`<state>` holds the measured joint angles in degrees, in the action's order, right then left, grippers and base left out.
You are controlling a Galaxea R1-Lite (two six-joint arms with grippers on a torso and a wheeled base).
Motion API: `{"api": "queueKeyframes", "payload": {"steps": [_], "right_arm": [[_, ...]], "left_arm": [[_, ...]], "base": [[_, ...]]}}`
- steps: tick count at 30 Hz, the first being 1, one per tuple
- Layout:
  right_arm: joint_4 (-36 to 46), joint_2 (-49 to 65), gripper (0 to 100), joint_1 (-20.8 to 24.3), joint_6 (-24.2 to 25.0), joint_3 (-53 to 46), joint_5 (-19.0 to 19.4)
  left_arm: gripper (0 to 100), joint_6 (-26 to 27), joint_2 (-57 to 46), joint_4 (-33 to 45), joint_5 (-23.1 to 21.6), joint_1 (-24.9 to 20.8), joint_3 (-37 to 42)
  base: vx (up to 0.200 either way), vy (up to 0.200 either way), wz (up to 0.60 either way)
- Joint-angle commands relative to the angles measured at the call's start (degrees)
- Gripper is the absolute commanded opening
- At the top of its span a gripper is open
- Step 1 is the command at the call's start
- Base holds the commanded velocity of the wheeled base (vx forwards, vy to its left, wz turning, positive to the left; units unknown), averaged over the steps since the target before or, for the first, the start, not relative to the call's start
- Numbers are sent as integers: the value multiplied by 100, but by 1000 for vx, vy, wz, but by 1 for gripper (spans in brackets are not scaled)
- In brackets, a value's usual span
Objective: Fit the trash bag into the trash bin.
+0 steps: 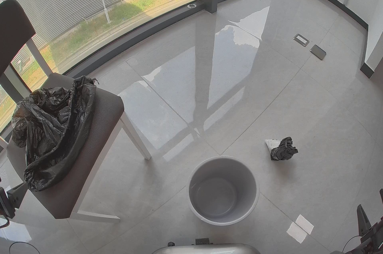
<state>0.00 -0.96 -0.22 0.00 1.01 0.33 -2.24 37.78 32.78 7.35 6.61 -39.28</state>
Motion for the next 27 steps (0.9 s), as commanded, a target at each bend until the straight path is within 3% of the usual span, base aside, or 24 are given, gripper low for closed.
{"api": "queueKeyframes", "payload": {"steps": [1,6,8,10,11,15,27], "right_arm": [[0,44,100,4,-26,-101,2],[0,44,100,4,-18,-101,2],[0,44,100,4,-18,-101,2],[0,44,100,4,-18,-101,2],[0,44,100,4,-18,-101,2],[0,44,100,4,-18,-101,2],[0,44,100,-4,-35,-101,11]], "left_arm": [[100,-312,915,-17,-322,1036,157],[100,-338,986,-325,-700,1563,412],[100,-400,1179,-395,-1043,2134,518],[100,-400,1223,-404,-1139,2284,535],[100,-400,1390,-527,-1421,2653,553],[100,-400,1733,-870,-1728,3039,606],[100,-409,2366,-1459,-2168,3154,869]], "base": [[0,0,0],[0,0,0],[0,0,0],[0,0,0],[0,0,0],[0,0,0],[0,0,0]]}}
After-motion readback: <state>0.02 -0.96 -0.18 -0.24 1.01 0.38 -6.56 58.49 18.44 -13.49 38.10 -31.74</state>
